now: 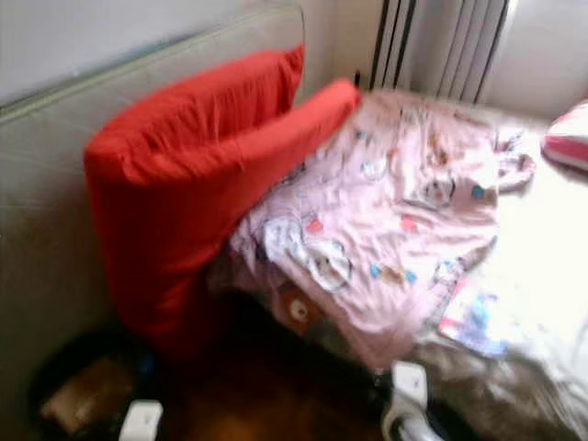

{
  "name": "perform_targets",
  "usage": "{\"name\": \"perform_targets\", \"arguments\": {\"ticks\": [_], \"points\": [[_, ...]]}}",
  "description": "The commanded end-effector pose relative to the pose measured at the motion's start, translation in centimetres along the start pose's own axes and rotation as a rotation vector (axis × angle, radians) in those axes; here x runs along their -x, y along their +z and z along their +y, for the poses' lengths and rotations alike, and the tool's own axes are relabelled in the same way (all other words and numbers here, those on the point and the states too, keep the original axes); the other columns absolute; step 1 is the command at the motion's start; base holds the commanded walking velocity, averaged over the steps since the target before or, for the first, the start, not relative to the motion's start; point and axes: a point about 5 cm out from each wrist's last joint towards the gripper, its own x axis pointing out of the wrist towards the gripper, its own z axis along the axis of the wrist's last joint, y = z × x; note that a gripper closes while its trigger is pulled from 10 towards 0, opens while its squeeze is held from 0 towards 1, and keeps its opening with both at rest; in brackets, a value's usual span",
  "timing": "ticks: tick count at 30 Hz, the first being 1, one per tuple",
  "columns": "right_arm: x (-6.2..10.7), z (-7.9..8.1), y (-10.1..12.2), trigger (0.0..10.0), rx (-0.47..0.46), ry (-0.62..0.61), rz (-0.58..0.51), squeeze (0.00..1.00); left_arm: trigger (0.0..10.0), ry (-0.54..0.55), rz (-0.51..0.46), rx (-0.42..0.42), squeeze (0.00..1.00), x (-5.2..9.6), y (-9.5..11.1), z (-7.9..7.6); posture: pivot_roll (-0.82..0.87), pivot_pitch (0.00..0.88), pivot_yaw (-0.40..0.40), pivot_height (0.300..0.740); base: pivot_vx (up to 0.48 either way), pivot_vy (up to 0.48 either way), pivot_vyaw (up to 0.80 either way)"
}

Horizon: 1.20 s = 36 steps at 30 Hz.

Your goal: Clean up the room

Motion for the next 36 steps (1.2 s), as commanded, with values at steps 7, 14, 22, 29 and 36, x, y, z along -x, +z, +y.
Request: {"name": "perform_targets", "arguments": {"ticks": [7,14,22,29,36], "points": [[-0.03,-0.03,0.23,10.0,-0.006,-0.001,-0.008,0.00,10.0,0.001,0.007,-0.001,0.00,0.02,-0.11,0.10,-0.01,0.040,0.006,0.740,0.000,-0.430,0.00],[-0.02,-0.05,0.29,10.0,-0.015,-0.002,-0.015,0.00,10.0,-0.003,0.008,0.001,0.00,0.01,-0.19,-0.05,-0.01,0.042,0.004,0.740,0.000,-0.431,0.00],[-0.02,-0.04,0.30,10.0,-0.033,-0.004,-0.020,0.00,10.0,-0.003,0.009,0.004,0.00,0.03,-0.28,-0.03,-0.01,0.042,0.003,0.740,0.000,-0.432,0.00],[-0.01,0.00,0.24,10.0,-0.051,-0.002,-0.022,0.00,10.0,-0.004,0.006,0.004,0.00,0.03,-0.21,0.04,-0.01,0.038,0.004,0.740,0.000,-0.431,-0.70],[-0.01,0.02,0.16,10.0,-0.042,0.002,-0.016,0.00,10.0,-0.007,0.004,-0.001,0.00,-0.02,-0.14,-0.34,-0.01,0.025,0.005,0.740,0.000,-0.431,-0.74]]}}
